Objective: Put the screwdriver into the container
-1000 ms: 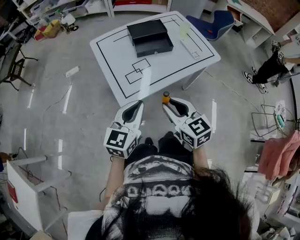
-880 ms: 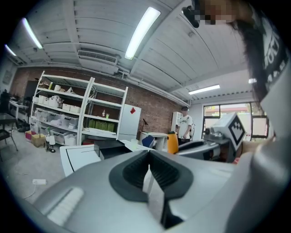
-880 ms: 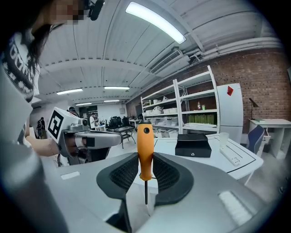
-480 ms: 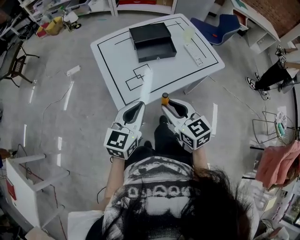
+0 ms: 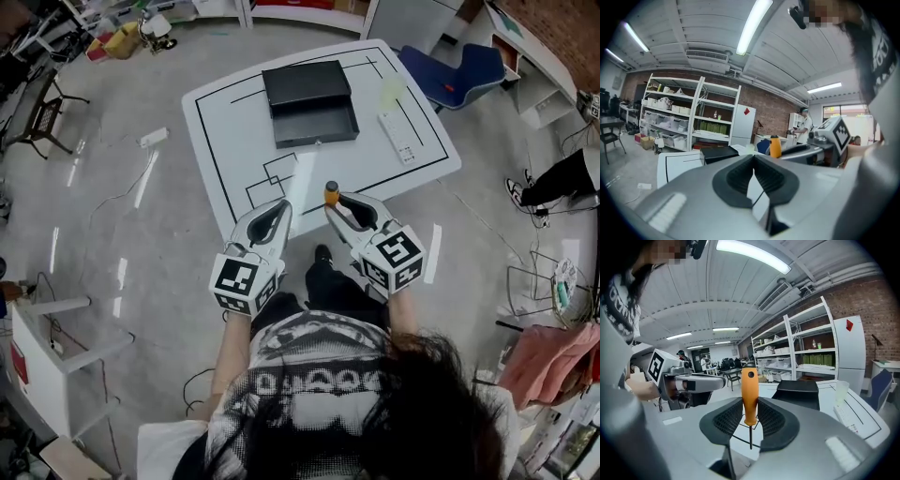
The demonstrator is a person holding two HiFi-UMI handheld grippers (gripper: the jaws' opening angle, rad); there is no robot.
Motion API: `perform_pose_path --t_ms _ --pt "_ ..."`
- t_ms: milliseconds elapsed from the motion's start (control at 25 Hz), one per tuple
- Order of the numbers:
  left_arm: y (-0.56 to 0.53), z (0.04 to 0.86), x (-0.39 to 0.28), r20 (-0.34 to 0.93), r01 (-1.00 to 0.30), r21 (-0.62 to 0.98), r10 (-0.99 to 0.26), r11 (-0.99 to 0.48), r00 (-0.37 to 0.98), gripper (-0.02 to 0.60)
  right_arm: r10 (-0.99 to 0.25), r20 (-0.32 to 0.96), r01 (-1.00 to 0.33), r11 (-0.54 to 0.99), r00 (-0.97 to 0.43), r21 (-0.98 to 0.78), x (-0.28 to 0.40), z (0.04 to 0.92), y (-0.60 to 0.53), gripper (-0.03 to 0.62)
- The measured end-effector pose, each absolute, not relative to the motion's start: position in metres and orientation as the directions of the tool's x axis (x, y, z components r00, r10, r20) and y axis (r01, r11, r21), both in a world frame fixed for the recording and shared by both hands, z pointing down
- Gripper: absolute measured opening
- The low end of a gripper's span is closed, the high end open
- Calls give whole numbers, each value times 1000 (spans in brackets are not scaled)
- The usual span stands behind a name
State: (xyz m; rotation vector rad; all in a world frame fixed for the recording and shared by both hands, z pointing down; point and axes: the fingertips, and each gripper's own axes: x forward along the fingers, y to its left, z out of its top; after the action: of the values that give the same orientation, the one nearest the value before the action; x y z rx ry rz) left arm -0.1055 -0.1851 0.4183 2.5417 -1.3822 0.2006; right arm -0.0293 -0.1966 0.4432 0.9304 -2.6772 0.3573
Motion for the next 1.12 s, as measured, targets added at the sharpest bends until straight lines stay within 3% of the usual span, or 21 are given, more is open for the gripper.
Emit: perform_pose_path --t_ms 560,1120 --pt "-283 419 -70 254 -893 115 -856 -435 450 0 -476 366 -534 843 -799 -68 8 444 -329 98" --pt "-306 425 -78 264 -950 101 -913 -295 311 0 -426 439 -437 896 -791 81 4 453 -408 98"
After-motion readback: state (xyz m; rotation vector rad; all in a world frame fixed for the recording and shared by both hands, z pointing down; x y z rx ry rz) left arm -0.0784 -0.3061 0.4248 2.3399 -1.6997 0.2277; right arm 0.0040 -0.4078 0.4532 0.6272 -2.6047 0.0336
